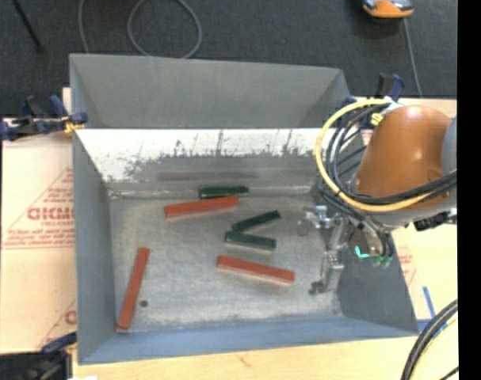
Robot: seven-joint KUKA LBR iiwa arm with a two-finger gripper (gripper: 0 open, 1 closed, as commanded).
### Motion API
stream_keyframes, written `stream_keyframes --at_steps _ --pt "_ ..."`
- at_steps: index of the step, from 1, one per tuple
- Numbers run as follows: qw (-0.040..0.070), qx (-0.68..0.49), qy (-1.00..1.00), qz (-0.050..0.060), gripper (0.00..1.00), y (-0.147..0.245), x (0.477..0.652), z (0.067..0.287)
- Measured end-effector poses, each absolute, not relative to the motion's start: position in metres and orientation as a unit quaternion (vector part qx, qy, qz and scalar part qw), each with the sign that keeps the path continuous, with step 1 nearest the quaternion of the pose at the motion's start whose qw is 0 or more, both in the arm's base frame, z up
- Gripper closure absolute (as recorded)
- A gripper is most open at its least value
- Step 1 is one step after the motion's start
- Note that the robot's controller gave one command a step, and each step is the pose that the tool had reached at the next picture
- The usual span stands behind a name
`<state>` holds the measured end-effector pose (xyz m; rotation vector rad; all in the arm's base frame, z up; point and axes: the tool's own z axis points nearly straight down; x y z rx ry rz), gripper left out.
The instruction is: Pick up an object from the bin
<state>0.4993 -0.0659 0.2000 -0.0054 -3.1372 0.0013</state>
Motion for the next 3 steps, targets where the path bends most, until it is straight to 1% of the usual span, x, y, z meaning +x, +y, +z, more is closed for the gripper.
stream_keyframes --at_steps 1,2,3 --pt "0.001 -0.148 -0.989 0.000 0.00 -0.069 0.484 0.068" --pt "-0.002 -0.145 -0.989 0.000 1.00 -0.069 0.485 0.071" --pt "-0.006 -0.116 -0.993 0.000 1.00 -0.079 0.492 0.252"
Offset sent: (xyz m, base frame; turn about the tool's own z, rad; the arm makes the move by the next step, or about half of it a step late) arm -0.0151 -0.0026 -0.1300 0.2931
